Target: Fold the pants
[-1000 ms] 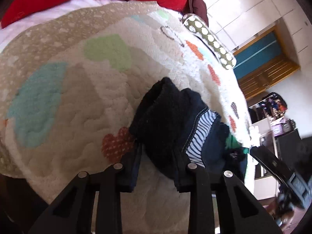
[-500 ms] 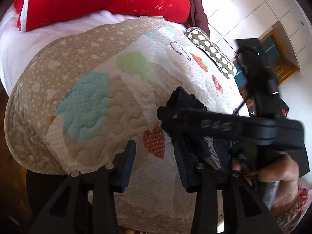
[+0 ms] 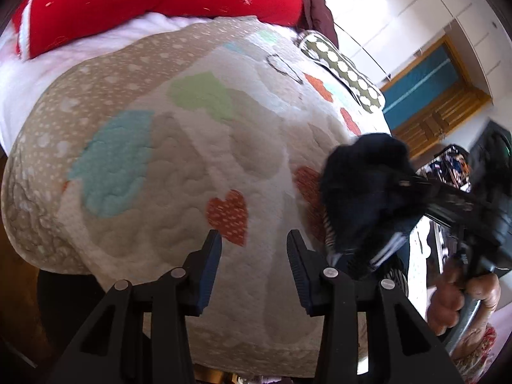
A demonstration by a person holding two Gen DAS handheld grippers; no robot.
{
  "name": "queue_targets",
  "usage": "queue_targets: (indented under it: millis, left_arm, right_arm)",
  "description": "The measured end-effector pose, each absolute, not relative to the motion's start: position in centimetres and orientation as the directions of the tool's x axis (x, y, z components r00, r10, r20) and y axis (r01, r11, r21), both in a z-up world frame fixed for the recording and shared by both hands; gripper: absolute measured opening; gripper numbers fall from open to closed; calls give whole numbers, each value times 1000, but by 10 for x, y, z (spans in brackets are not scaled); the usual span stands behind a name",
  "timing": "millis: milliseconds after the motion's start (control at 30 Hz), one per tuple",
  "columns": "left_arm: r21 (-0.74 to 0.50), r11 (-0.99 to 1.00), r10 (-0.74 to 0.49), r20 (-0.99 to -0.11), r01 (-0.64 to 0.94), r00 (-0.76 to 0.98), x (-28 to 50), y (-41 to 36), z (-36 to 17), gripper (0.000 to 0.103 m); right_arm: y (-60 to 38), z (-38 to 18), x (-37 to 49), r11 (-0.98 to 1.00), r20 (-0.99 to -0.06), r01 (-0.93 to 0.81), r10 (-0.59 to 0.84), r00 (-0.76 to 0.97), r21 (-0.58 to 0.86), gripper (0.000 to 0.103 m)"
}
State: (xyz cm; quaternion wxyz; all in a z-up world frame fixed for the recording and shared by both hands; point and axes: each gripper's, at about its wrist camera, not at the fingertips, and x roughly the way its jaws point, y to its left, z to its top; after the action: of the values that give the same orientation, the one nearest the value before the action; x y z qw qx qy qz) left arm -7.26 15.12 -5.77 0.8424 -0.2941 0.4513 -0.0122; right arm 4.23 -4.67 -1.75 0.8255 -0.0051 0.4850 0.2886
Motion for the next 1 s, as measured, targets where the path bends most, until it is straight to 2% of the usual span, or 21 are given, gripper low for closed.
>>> queue_targets:
  millis: [133, 167, 233, 267, 300, 367, 400, 433, 467, 500, 567, 667, 733, 767, 833, 867, 900, 933, 967, 1000]
  left_arm:
    - [-479, 853, -292, -767, -206, 572, -65, 128, -53, 43]
    - [-469, 863, -295, -771, -190, 565, -62, 119, -51, 43]
    - [-453, 876, -296, -777, -167, 556, -59, 106, -49, 46]
    - [-442, 885, -297, -781, -150, 549, -55, 97, -47, 46]
    - [-434, 890, -299, -784, -138, 543, -51, 89, -46, 46]
    - [-419, 902, -304, -791, -108, 532, -42, 72, -43, 47]
    - [-409, 908, -307, -792, -85, 528, -37, 60, -40, 47]
    - [-400, 914, -308, -792, -66, 527, -32, 50, -38, 47]
    - [-390, 920, -309, -792, -47, 526, -27, 39, -35, 47]
    - [-378, 926, -310, -793, -25, 524, -20, 27, -34, 47]
    - [-356, 934, -314, -799, 16, 513, -10, 4, -35, 47]
    - [-339, 940, -316, -829, 35, 462, -2, -20, -44, 47]
    - [-350, 935, -333, -824, 50, 458, -7, -24, -43, 47]
    - [-343, 938, -328, -822, 55, 465, -10, -26, -41, 47]
    - [-334, 942, -315, -822, 47, 475, -13, -24, -38, 47]
    - [-342, 939, -319, -820, 41, 475, -13, -21, -36, 47]
    - [-347, 937, -321, -819, 36, 476, -12, -20, -35, 47]
    - [-347, 937, -318, -817, 31, 481, -11, -18, -32, 47]
    - [-345, 938, -314, -815, 28, 487, -11, -17, -30, 47]
    - [-342, 939, -309, -812, 27, 495, -11, -16, -27, 47]
  right_arm:
    - [-134, -6, 35, 815, -706, -375, 573, 415, 441, 13]
    - [-152, -4, 31, 808, -686, -356, 587, 430, 469, 18]
    - [-205, -7, 21, 803, -645, -282, 591, 485, 525, 31]
    - [-229, -12, 18, 818, -646, -238, 563, 515, 523, 50]
    - [-254, -17, 12, 853, -666, -175, 497, 556, 491, 57]
    - [-295, -25, 1, 912, -702, -35, 339, 627, 409, 57]
    - [-308, -26, -4, 909, -699, -5, 324, 638, 417, 57]
    - [-319, -27, -9, 896, -686, 8, 334, 646, 444, 57]
    - [-327, -26, -14, 879, -667, 9, 356, 655, 477, 51]
    - [-330, -22, -18, 870, -649, -5, 372, 664, 493, 40]
    - [-321, -14, -23, 868, -626, -60, 402, 668, 493, 31]
    - [-295, -10, -19, 856, -611, -147, 465, 641, 496, 31]
    - [-273, -14, -14, 865, -630, -177, 469, 620, 470, 49]
    - [-262, -19, -11, 872, -646, -186, 464, 607, 452, 63]
    - [-248, -31, -9, 875, -652, -200, 465, 598, 441, 65]
    - [-242, -37, -8, 872, -655, -214, 474, 588, 439, 65]
    - [-235, -43, -6, 868, -659, -232, 486, 574, 439, 56]
    - [-228, -47, -3, 864, -664, -252, 497, 558, 435, 42]
    - [-219, -51, 0, 860, -673, -277, 508, 538, 428, 14]
    - [-214, -56, 3, 857, -683, -287, 514, 519, 427, 9]
